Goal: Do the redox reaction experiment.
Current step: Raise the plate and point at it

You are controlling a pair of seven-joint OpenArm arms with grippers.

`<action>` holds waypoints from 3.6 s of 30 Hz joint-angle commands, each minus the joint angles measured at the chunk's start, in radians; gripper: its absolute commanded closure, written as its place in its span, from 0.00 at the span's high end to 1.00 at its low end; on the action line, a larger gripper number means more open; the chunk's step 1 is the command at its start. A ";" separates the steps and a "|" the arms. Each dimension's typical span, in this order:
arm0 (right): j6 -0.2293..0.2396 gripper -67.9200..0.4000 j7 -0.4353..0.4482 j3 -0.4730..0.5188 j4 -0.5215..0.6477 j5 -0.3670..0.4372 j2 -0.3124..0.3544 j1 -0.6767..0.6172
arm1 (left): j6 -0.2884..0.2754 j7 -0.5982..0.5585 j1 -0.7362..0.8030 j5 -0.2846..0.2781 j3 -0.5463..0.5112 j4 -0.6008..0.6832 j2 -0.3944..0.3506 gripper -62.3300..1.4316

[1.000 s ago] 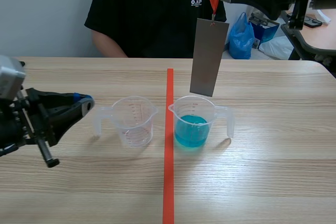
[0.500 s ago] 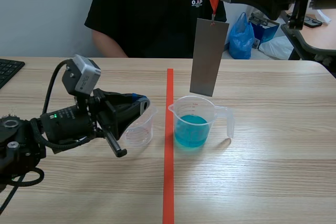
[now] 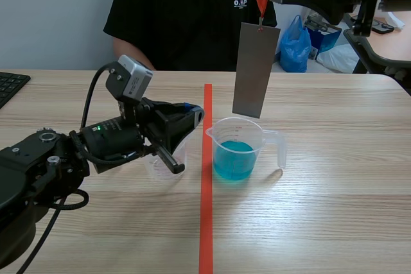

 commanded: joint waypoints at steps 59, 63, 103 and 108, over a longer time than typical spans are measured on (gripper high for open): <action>0.000 0.03 0.014 0.014 0.017 0.023 0.005 0.023 | 0.063 0.049 -0.052 0.002 0.051 0.018 0.058 0.07; 0.000 0.03 0.014 0.014 0.017 0.023 0.005 0.023 | 0.068 0.049 -0.052 0.002 0.050 0.018 0.058 0.07; 0.000 0.03 0.015 0.014 0.017 0.023 0.004 0.023 | 0.085 0.006 0.464 0.010 -0.375 0.301 -0.417 0.07; 0.000 0.03 0.015 0.014 0.017 0.023 0.005 0.023 | 0.098 -0.132 0.730 0.132 -0.570 0.301 -0.418 0.07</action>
